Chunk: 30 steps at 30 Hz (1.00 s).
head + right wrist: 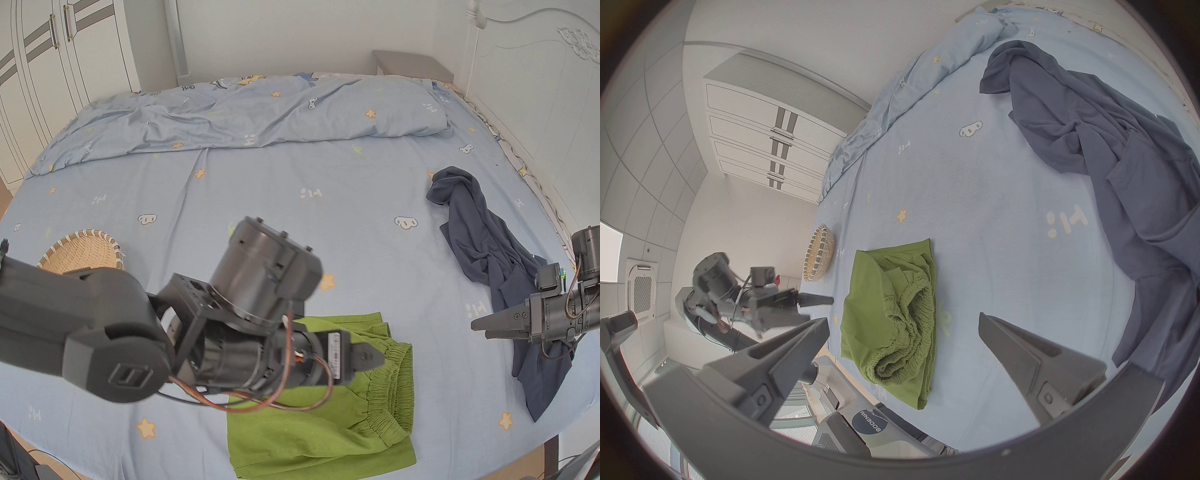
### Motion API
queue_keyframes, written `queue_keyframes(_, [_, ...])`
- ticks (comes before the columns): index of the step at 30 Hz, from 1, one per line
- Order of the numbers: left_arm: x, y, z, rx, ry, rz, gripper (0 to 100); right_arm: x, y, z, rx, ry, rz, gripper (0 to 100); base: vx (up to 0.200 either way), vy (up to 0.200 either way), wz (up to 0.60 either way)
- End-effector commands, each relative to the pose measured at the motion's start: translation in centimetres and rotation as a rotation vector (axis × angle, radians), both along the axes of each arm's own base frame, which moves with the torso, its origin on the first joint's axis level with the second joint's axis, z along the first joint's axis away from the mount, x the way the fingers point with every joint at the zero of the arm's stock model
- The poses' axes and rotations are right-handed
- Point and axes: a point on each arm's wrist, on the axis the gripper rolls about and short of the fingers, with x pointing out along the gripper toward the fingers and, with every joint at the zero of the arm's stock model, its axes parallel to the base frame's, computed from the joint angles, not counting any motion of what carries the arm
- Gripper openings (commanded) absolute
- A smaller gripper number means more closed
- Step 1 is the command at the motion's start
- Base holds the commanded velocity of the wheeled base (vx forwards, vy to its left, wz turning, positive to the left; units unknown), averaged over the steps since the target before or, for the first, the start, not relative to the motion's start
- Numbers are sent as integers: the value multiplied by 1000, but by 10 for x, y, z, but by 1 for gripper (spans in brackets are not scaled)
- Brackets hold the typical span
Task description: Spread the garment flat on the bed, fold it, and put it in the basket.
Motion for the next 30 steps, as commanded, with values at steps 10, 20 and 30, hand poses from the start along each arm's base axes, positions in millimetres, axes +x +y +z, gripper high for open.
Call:
queue_keyframes(10, [36, 169, -73, -268, 361, 140, 100, -14, 5, 14, 14, -56, 31, 100, 0, 0, 0])
queue_keyframes(20, [49, 162, -121, -248, 326, 98, 100, -17, 8, 13, 15, -53, 46, 100, 0, 0, 0])
queue_keyframes(30, [59, 160, -134, -234, 289, 138, 100, -16, 9, 12, 14, -51, 49, 100, 0, 0, 0])
